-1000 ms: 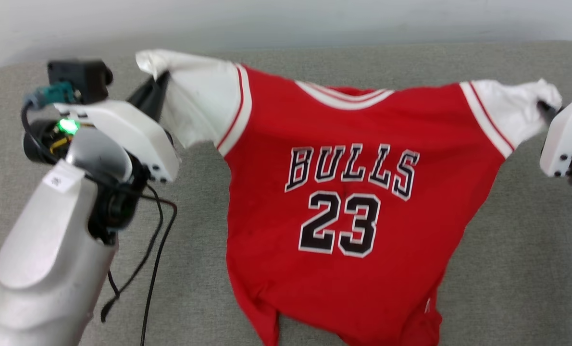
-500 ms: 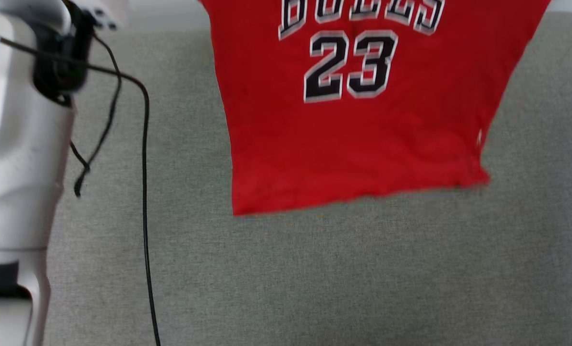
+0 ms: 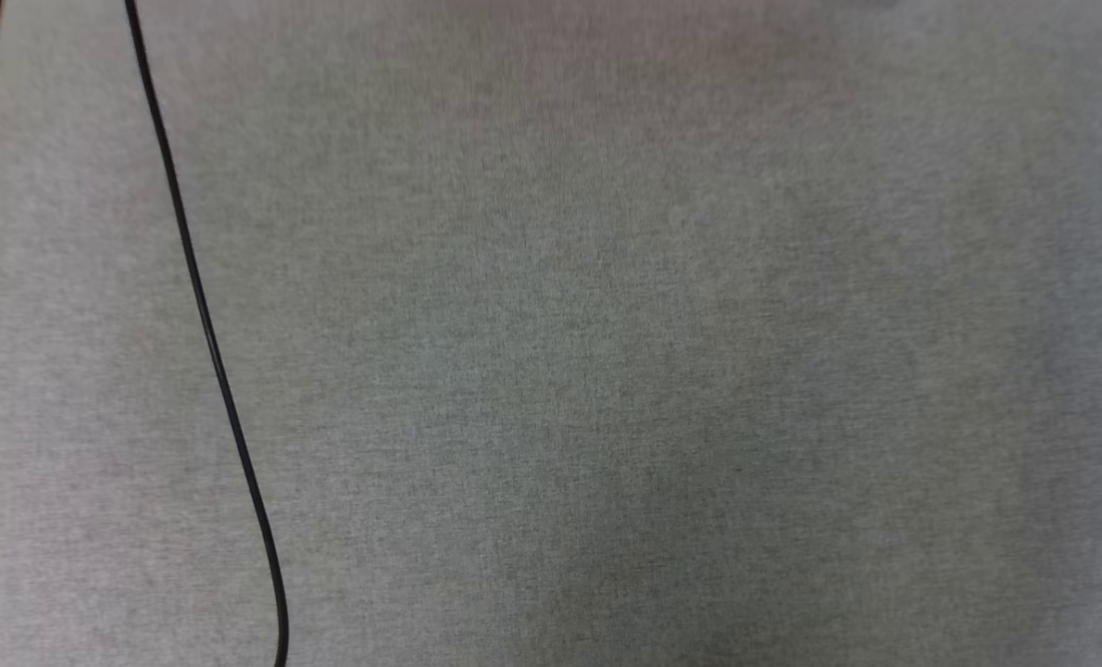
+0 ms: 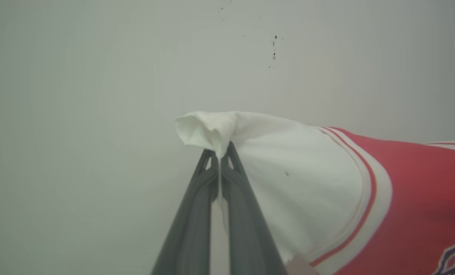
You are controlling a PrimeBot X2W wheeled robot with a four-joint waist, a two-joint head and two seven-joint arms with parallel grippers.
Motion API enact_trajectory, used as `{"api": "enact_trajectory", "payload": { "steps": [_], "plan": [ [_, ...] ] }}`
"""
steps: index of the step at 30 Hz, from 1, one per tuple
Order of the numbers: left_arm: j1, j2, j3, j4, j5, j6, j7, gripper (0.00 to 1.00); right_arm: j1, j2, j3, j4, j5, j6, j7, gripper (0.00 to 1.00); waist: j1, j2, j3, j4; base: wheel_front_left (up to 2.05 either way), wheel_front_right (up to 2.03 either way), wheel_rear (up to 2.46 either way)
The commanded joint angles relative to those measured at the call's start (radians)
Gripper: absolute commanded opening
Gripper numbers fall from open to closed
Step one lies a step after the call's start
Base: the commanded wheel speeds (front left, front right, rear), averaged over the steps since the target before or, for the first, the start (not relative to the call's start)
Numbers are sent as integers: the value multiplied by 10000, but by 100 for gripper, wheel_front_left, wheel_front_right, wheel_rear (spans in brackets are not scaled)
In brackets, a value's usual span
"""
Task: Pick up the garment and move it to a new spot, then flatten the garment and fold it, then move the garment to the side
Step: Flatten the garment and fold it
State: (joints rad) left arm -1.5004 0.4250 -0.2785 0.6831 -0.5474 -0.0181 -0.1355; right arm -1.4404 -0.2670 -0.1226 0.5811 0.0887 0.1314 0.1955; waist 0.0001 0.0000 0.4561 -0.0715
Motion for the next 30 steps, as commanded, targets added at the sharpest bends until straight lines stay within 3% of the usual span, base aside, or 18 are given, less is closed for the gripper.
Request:
{"api": "enact_trajectory", "payload": {
  "steps": [1, 10, 19, 25, 30],
  "plan": [
    [-135, 11, 42, 195, -23, -56, -74, 0, -171, -5, 30, 170, 83, -14, -161, 0, -1, 0, 476, 17, 0, 0, 0],
    [-6, -181, 168, 1202, -440, -419, -524, 0, -282, 254, 443, 1225, 357, -14, -766, 0, -1, 0, 1507, 111, 0, 0, 0],
    [1155, -655, 209, 2210, -1031, -883, -972, 0, 781, 489, 819, 2191, 990, -14, -1557, 0, -1, 0, 1581, 280, 0, 0, 0],
    [3002, -876, 351, 2303, -1332, -1055, -1268, 0, 2700, 602, 1327, 2411, 1702, -12, -2282, 0, -1, 0, 1017, 346, 0, 0, 0],
    [5060, -874, 877, 1297, -1238, -1100, -1311, 0, 4459, 582, 1605, 2114, 2324, -12, -2690, 0, -1, 0, 402, 347, 0, 0, 0]
  ]
}}
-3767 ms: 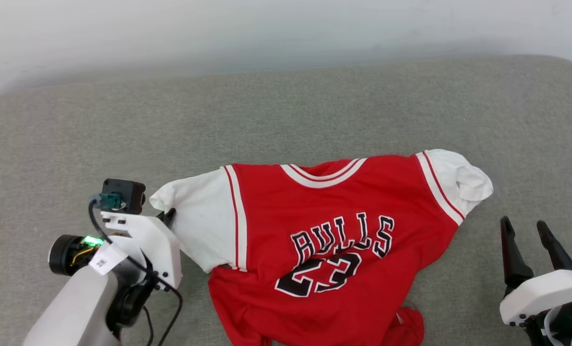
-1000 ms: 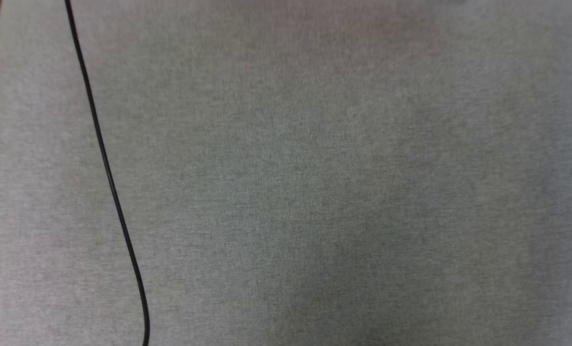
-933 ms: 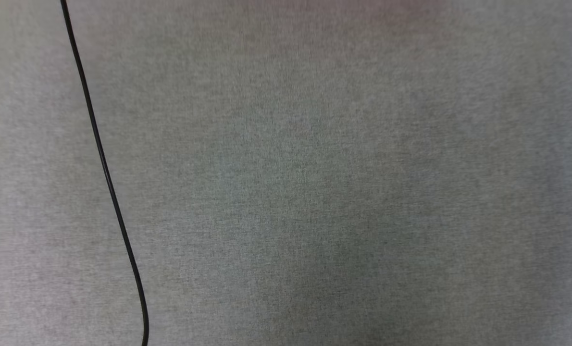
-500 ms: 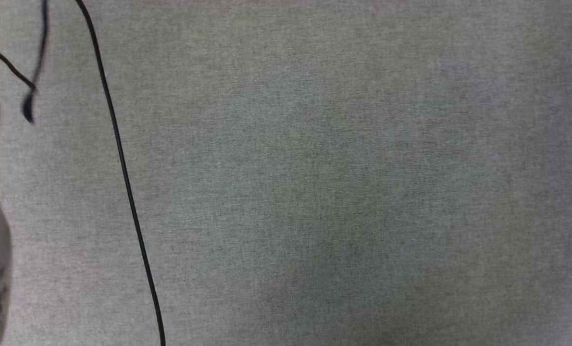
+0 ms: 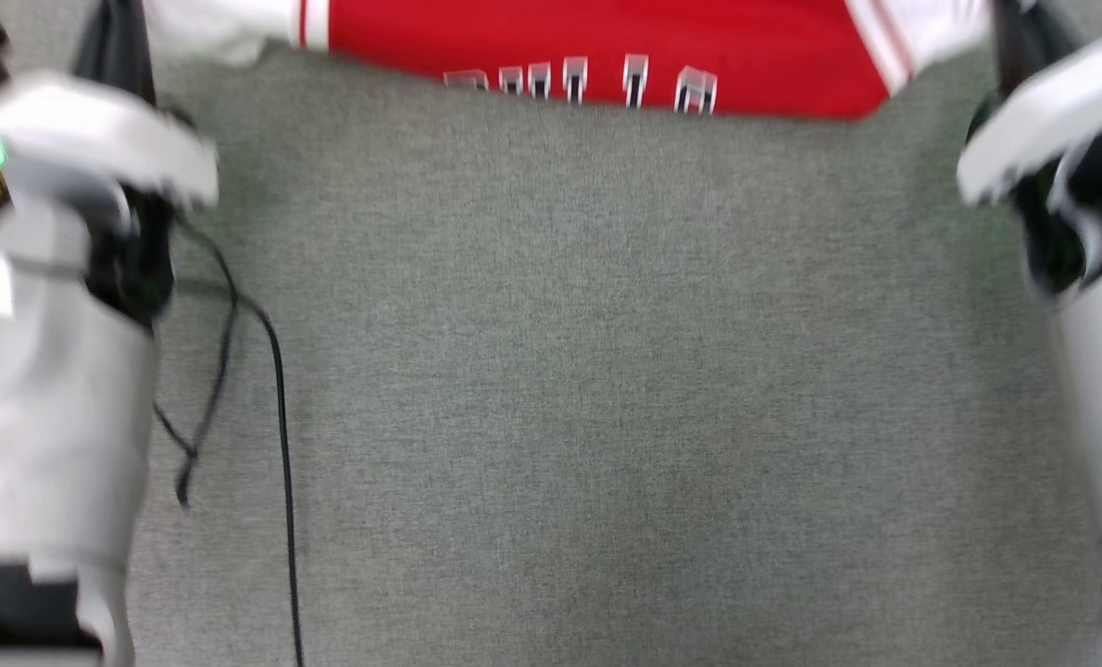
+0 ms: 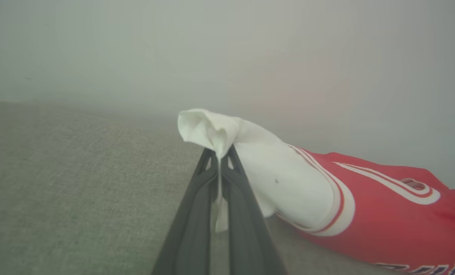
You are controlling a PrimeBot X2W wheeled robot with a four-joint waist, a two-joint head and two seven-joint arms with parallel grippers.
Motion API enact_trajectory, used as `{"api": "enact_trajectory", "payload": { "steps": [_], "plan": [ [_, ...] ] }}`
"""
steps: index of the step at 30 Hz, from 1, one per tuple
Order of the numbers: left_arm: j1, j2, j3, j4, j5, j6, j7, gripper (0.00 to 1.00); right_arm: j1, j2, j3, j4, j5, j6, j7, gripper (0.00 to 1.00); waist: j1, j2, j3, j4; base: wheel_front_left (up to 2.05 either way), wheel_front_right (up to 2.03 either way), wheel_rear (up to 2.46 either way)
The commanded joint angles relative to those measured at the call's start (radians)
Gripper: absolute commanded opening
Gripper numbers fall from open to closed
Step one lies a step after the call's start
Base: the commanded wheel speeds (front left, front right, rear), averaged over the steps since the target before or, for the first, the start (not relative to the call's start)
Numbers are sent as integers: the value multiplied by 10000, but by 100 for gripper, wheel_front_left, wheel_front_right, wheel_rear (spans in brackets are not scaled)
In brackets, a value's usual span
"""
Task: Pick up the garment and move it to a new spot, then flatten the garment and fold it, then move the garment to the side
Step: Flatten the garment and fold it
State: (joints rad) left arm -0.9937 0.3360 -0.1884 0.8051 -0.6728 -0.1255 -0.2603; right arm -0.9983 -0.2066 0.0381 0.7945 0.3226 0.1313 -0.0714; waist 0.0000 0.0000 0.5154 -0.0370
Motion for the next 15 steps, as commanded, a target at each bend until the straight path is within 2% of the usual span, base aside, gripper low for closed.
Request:
{"api": "enact_trajectory", "payload": {
  "steps": [1, 8, 15],
  "plan": [
    [495, -26, 117, -241, 95, -20, -62, 0, 362, -89, 41, -127, 70, -10, -94, 0, 0, 0, -342, 8, 0, 0, 0],
    [3769, -346, 971, -2087, 699, 111, -59, 0, 2871, -267, 87, -1149, 591, -12, -214, 0, 0, 0, -1495, 37, 0, 0, 0],
    [6319, -653, 1268, -3103, 1080, 333, -60, 0, 5560, -105, -402, -2519, 780, -12, 215, 0, 0, 0, -2750, 175, 0, 0, 0]
  ]
}}
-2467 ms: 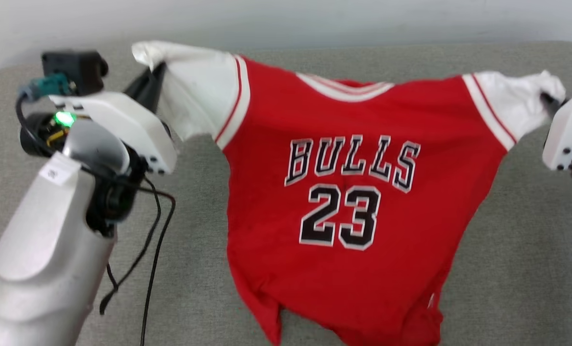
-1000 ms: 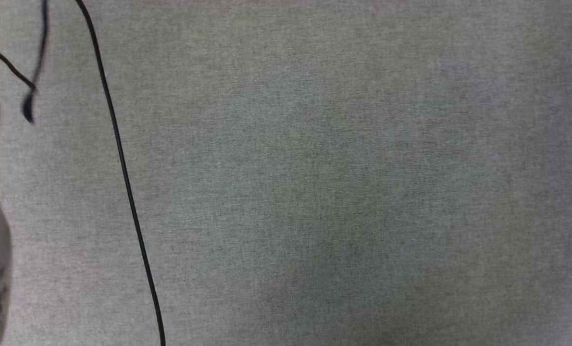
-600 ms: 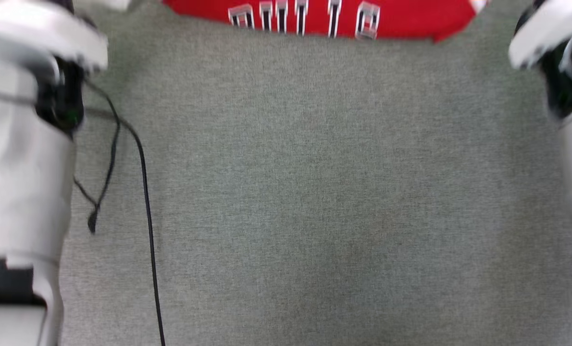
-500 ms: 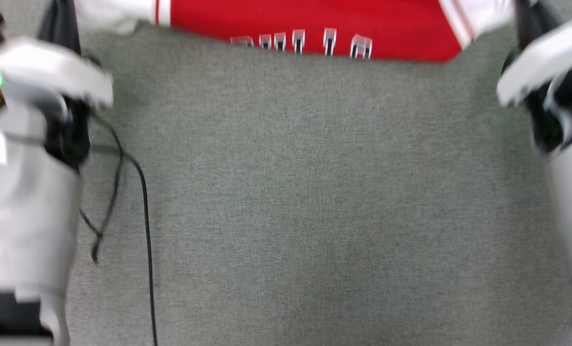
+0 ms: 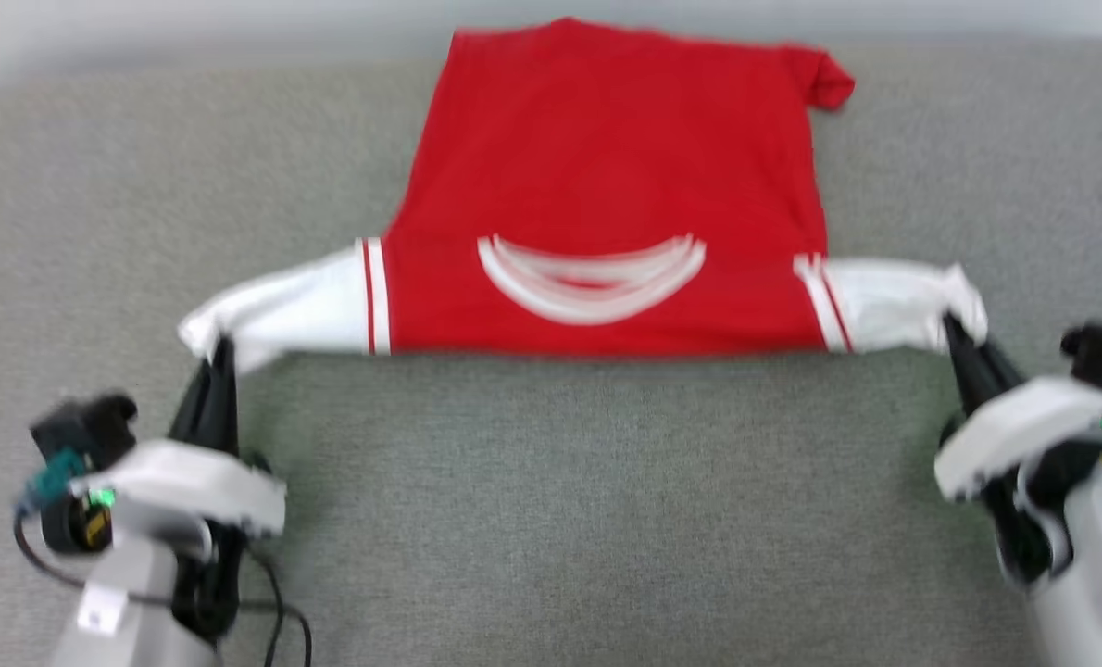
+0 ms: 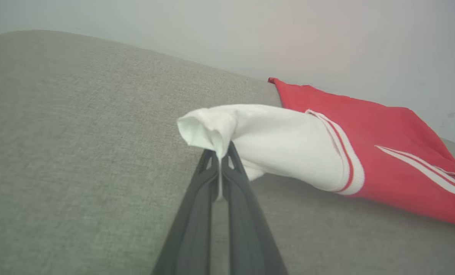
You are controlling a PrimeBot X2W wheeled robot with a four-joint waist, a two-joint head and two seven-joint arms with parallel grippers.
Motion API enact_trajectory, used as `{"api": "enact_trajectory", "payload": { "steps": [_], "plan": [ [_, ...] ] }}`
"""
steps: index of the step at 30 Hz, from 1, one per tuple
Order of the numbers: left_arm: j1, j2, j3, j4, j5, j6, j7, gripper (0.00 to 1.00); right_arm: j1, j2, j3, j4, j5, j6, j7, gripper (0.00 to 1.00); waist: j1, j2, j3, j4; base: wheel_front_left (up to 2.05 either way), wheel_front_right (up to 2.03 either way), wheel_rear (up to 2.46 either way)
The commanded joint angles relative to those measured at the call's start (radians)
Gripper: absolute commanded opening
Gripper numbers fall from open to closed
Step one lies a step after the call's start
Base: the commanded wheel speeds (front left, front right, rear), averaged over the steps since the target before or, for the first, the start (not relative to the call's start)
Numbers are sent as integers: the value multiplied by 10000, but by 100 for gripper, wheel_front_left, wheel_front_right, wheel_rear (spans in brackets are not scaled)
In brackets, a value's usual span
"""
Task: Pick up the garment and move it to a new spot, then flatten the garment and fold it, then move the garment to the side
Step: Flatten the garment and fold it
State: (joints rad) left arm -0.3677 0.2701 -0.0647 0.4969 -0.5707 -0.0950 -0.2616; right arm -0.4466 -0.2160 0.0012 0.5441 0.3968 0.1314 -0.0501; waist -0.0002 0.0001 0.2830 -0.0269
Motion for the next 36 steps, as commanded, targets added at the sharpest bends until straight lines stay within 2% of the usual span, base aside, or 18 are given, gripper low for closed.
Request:
{"api": "enact_trajectory", "payload": {
  "steps": [1, 15, 23, 24, 25, 26, 27, 31, 36],
  "plan": [
    [383, -53, 17, -113, 69, 98, -46, 0, 415, 32, -160, -208, 38, -14, 92, 0, 2, -1, -597, 89, 0, 0, 0],
    [4147, -271, 41, -1991, -115, 965, 395, 0, 5203, 1341, -1727, -3519, -734, -15, 1670, 0, 2, -1, -2291, 275, 0, 0, 0],
    [5304, -240, -94, -3084, -134, 1311, 879, 0, 6892, 1638, -2080, -4729, -873, -15, 2568, 0, 2, -1, -2667, 370, 0, 0, 0],
    [5380, -242, -116, -3194, -129, 1339, 932, 0, 6969, 1647, -2029, -4767, -855, -15, 2661, 7, 2, -1, -2685, 369, 0, 0, 0],
    [5428, -247, -158, -3298, -99, 1354, 972, 0, 7006, 1654, -1980, -4813, -840, -14, 2713, 32, 2, -1, -2688, 374, 0, 0, 0],
    [5440, -261, -204, -3393, -80, 1364, 1006, 0, 6996, 1655, -1905, -4845, -772, -14, 2755, 50, 2, -1, -2679, 385, 0, 0, 0],
    [5432, -265, -256, -3487, -50, 1367, 1043, 0, 6952, 1658, -1833, -4850, -783, -14, 2768, 100, 2, -1, -2660, 400, 0, 0, 0],
    [5272, -247, -480, -3748, 116, 1393, 1121, 0, 6325, 1659, -1715, -4930, -786, -11, 2484, 100, 2, -1, -2515, 466, 0, 0, 0],
    [4903, -312, -667, -4058, 228, 1390, 1051, 0, 4935, 1564, -2214, -4446, -1004, -11, 1953, 100, 2, -1, -2091, 667, 0, 0, 0]
  ]
}}
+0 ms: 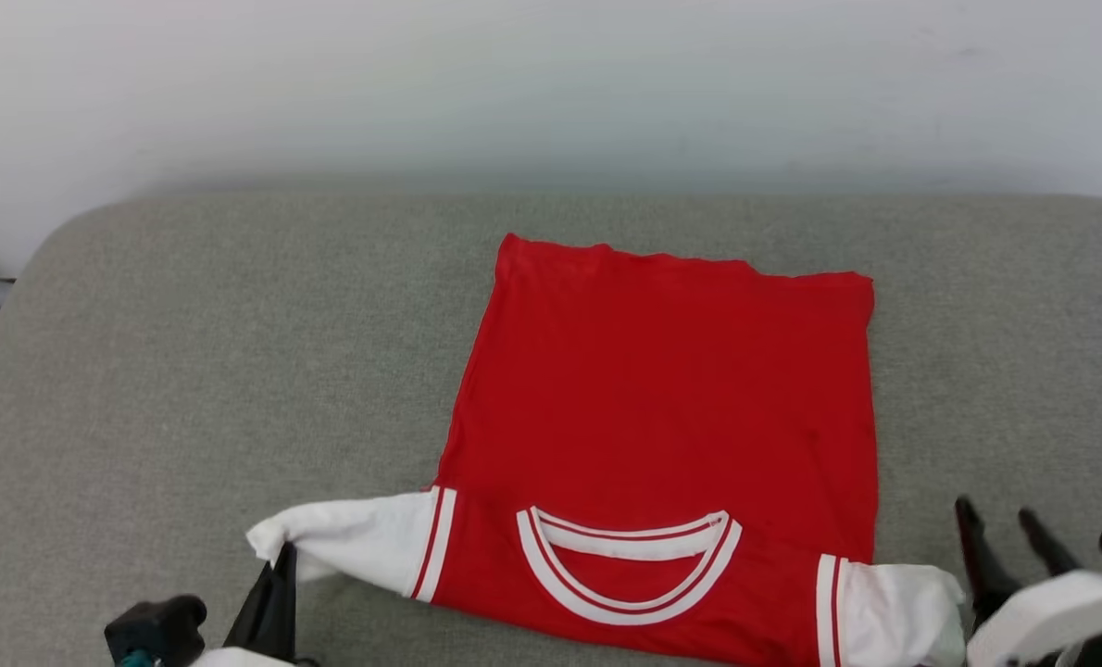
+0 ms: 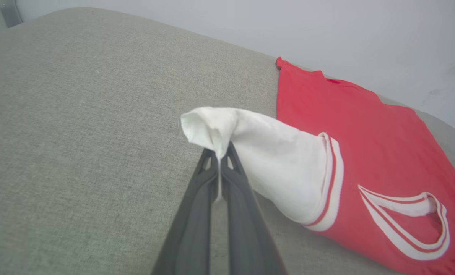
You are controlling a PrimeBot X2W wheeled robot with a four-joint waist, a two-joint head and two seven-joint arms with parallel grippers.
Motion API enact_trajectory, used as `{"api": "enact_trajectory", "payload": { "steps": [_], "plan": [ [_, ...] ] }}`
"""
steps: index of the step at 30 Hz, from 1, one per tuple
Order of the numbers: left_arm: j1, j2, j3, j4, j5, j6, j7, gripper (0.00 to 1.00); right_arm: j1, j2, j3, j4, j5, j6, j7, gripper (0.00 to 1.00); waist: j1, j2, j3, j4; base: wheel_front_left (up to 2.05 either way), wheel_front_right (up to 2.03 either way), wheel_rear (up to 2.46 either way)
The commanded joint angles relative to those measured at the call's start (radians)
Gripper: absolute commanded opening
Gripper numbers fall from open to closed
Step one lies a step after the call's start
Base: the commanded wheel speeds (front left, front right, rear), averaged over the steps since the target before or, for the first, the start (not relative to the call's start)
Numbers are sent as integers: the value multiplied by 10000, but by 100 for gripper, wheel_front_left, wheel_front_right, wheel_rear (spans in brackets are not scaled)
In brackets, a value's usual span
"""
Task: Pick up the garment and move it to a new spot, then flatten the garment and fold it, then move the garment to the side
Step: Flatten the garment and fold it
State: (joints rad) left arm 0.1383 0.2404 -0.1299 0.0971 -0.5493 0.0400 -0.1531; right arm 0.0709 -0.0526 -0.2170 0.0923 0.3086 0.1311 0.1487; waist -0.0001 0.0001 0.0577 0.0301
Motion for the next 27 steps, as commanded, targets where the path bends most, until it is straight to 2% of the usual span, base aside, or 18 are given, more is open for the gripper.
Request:
{"api": "enact_trajectory", "payload": {
  "steps": [1, 4, 8, 11, 15, 16, 22, 27],
  "plan": [
    [-240, -33, -60, -133, 42, 41, -23, 0, -589, -155, -125, 262, -167, -7, -101, 100, 1, -1, 266, 151, 0, 0, 0],
    [-552, -82, -167, -392, 98, 16, -13, 0, -1810, -442, -380, 1006, -183, -7, -67, 100, 1, -1, 665, 356, 0, 0, 0],
    [-1116, -75, -493, -680, 272, -234, 23, 0, -3500, -1089, -531, 2291, -57, -7, 423, 100, 1, -1, 1372, 790, 0, 0, 0],
    [-1573, -128, -687, -772, 356, -396, -49, 0, -4681, -1560, -469, 3228, 47, -7, 1179, 100, 1, -1, 1855, 1129, 0, 0, 0],
    [-2118, -225, -951, -849, 467, -576, -160, 0, -6105, -2096, -466, 4250, 9, -7, 2703, 100, 1, -1, 2418, 1542, 0, 0, 0],
    [-2118, -225, -951, -849, 467, -576, -160, 0, -6105, -2096, -466, 4250, 9, -7, 2703, 100, 1, -1, 2418, 1542, 0, 0, 0],
    [-2775, -462, -1326, -908, 594, -808, -362, 0, -7923, -2669, -601, 5088, -292, -7, 4641, 100, 1, -1, 3173, 2009, 0, 0, 0],
    [-3210, -552, -1513, -731, 599, -1005, -501, 0, -8794, -2859, -617, 5422, -656, -6, 5399, 100, 1, -1, 3655, 2299, 0, 0, 0]
  ]
}}
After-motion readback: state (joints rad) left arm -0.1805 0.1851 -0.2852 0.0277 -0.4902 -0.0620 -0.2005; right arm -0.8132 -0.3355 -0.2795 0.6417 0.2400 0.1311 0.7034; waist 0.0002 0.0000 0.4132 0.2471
